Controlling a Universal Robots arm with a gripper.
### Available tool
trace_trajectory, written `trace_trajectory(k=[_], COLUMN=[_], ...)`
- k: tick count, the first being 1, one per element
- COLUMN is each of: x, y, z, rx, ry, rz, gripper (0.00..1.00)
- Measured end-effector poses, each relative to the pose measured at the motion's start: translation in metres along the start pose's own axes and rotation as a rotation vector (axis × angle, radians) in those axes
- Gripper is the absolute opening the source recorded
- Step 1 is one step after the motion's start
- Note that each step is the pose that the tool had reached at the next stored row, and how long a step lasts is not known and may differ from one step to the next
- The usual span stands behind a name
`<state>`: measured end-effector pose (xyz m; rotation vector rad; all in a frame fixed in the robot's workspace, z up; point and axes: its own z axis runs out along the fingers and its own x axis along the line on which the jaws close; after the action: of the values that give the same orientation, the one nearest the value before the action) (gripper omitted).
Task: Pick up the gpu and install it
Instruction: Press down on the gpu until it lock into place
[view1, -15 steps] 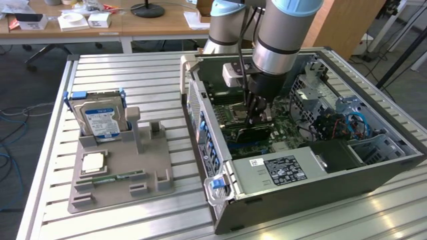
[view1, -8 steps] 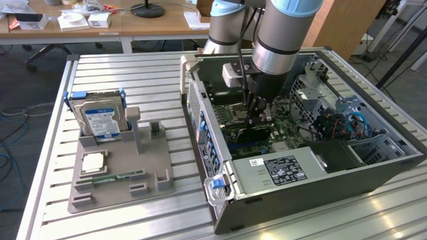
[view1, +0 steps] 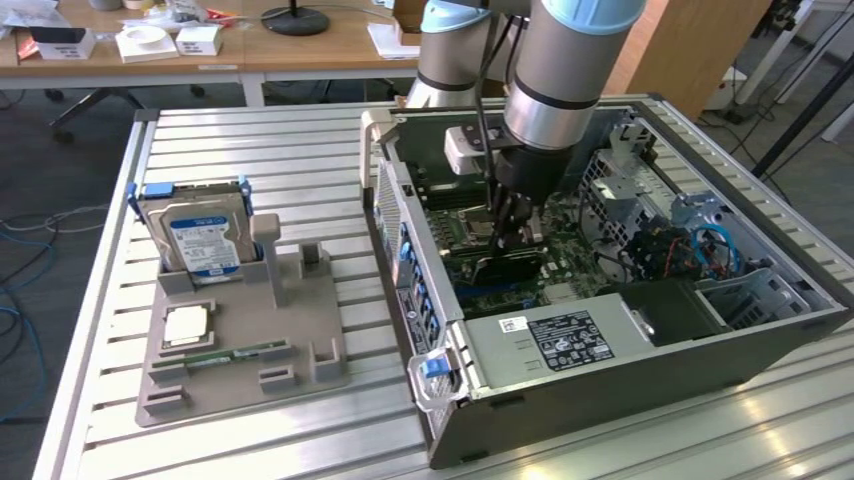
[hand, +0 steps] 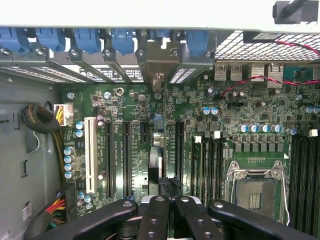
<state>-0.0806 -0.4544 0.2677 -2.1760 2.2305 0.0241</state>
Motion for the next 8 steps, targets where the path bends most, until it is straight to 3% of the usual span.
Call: trace_trajectory(k=[8], x=[0.0003], y=[0.001], z=[0.0011], rx=[-0.0001], ry=[0.0002], rz=[-0.001], gripper=[0.1])
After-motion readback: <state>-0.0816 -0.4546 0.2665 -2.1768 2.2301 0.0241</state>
